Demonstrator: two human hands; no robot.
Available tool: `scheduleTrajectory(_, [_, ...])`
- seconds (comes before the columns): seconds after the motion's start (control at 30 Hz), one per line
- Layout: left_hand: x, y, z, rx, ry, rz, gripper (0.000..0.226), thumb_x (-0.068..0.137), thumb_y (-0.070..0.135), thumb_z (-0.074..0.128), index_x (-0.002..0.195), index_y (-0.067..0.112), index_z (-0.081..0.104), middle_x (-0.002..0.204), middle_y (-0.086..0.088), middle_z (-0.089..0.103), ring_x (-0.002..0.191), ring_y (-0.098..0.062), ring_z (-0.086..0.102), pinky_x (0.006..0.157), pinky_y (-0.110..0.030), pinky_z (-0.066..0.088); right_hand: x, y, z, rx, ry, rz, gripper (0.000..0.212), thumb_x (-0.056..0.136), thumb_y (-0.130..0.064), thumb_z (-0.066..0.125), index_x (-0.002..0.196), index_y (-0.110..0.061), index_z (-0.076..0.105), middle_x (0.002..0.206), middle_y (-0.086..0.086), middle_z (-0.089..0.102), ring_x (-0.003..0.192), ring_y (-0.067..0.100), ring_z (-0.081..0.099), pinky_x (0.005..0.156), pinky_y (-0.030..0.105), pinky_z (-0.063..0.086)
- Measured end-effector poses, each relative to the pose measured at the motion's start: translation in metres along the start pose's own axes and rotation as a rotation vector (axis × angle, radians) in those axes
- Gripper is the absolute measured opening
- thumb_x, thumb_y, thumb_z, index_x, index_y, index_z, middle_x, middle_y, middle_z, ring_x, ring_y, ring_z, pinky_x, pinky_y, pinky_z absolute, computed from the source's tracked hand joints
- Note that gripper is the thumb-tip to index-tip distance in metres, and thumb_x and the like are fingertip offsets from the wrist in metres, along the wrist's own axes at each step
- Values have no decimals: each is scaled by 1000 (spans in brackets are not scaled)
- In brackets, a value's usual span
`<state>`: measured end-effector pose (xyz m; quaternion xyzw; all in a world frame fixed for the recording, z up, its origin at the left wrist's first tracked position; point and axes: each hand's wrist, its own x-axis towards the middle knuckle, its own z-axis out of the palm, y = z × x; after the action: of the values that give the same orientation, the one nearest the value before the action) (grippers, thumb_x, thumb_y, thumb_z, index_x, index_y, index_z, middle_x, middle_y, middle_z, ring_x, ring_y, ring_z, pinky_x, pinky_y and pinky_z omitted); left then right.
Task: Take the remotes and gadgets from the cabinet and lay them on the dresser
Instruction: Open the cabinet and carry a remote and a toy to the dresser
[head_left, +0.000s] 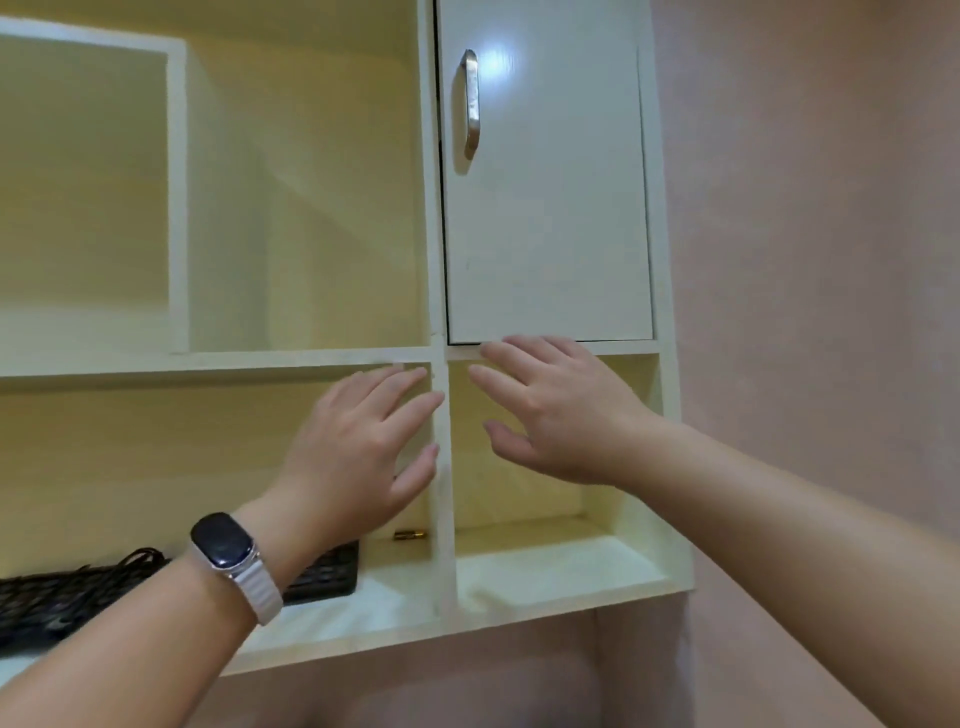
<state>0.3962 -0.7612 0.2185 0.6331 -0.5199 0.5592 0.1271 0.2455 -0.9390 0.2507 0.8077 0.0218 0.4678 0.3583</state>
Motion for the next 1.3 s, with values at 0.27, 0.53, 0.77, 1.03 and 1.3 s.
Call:
scheduleTrajectory(0.27, [39,-29,44,90,135,130,45,85,35,59,123,10,65,134,-14,59,125,-34,54,99,-50,43,66,33,22,-82,122,-99,50,86,-38,55,126,-10,60,135,14,56,122,32,53,97,44,46])
scheduleTrajectory(0.53, [36,-41,77,137,288,185,45,85,39,55,118,13,68,140,-13,55,128,-31,53,107,-52,32,88,50,47,-189,137,-244,53,90,-45,52,133,-14,57,143,13,51,131,34,47,105,48,40])
scheduleTrajectory(0.77, [41,-45,88,124,394,222,44,83,40,54,114,13,71,137,-12,57,124,-29,56,106,-49,29,83,62,45,-250,105,-296,48,97,-39,44,135,-13,55,149,14,46,139,35,39,110,53,34])
scheduleTrajectory(1.03, [38,-47,88,137,334,226,48,85,42,54,120,12,68,142,-13,52,127,-30,52,106,-50,30,99,60,14,-393,-17,-430,38,92,-44,46,105,-11,59,121,14,60,127,36,47,110,56,31])
scheduleTrajectory(1.3, [42,-31,69,86,235,141,49,79,38,60,120,12,66,132,-14,60,122,-31,54,95,-52,41,102,53,-17,-355,17,-500,33,80,-43,55,89,-12,64,93,8,61,95,32,53,103,51,38])
